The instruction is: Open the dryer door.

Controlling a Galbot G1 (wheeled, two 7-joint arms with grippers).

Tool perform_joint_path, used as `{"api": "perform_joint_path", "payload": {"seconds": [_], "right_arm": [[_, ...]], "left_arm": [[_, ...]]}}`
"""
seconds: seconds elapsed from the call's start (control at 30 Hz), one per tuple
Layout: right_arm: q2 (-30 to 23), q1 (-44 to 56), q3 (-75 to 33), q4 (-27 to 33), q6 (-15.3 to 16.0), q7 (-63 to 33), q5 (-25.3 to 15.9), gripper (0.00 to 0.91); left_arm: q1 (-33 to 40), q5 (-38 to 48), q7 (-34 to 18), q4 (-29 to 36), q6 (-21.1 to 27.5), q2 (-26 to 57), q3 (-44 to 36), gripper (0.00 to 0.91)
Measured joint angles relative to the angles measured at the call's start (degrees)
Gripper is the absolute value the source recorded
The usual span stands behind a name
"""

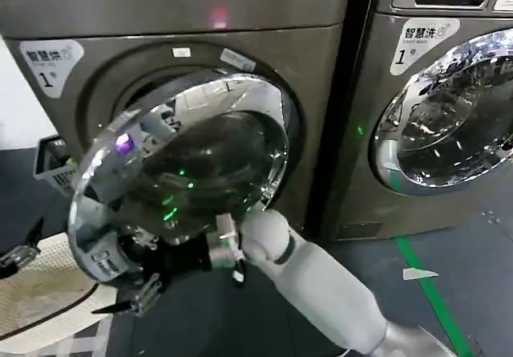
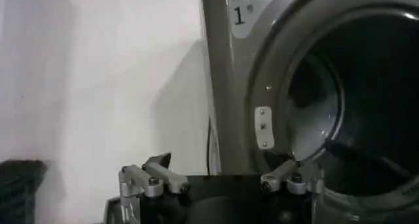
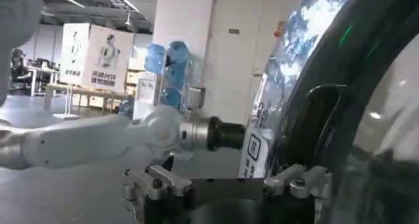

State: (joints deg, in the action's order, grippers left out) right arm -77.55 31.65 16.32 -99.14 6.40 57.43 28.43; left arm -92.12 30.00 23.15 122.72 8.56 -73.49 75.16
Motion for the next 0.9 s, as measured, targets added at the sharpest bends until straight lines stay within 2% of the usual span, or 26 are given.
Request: {"api": "perform_joint_path", "payload": {"seconds": [0.5,0.9], "right_arm": [[5.6,6.9,-4.6,-7.4,-1.8,5.5,0.7,0.907],[9.2,12.9,-9.5,-9.7,-2.6,8.6,0.8,0.907]], "left_arm": [[1.7,1.2,-0.3,0.7,0.4,1.0,-3.3,0.907],[2.6,1.5,-0.2,3.2,0.4,2.6,-8.5,0.907]]}}
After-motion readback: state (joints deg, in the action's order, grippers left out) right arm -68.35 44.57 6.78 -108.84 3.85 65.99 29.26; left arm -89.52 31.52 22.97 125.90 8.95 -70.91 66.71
